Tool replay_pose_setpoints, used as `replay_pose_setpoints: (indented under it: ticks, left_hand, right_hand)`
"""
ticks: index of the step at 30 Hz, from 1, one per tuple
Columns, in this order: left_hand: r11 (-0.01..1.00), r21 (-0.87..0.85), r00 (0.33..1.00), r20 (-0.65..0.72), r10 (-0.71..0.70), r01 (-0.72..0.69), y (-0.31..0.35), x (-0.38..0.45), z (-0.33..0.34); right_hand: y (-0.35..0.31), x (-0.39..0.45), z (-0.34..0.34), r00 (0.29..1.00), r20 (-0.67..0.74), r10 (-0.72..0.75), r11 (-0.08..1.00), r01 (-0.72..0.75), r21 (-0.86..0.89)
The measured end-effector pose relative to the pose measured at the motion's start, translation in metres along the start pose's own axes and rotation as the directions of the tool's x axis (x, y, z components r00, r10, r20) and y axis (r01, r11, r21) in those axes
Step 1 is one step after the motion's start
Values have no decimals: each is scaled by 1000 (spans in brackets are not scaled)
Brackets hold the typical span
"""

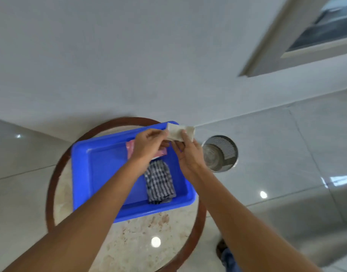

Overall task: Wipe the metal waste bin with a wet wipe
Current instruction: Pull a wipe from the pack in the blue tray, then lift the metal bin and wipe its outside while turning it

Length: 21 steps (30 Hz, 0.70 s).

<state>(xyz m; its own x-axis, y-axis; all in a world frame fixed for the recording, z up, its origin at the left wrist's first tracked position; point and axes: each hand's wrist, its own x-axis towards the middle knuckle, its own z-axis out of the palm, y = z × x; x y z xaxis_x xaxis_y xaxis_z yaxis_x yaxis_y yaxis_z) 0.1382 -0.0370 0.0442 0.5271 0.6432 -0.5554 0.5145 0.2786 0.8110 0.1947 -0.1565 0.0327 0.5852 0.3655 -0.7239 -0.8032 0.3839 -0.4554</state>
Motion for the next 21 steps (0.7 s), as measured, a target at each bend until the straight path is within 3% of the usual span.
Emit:
replay_pose_setpoints:
  ticks: [6,14,21]
  left_hand:
    - [980,125,988,13,153,-154,5,5,92]
    - [904,372,965,228,133,-212,-55,22,229]
    - [723,645,944,329,29,-248,-144,45,308]
  right_hand:
    - [-88,3,-61,999,-14,-53,992,54,118]
    - [-190,44,-241,928,-354,-115,979,166,116]
    - [-184,76,-415,797,-604,-7,988,100,120]
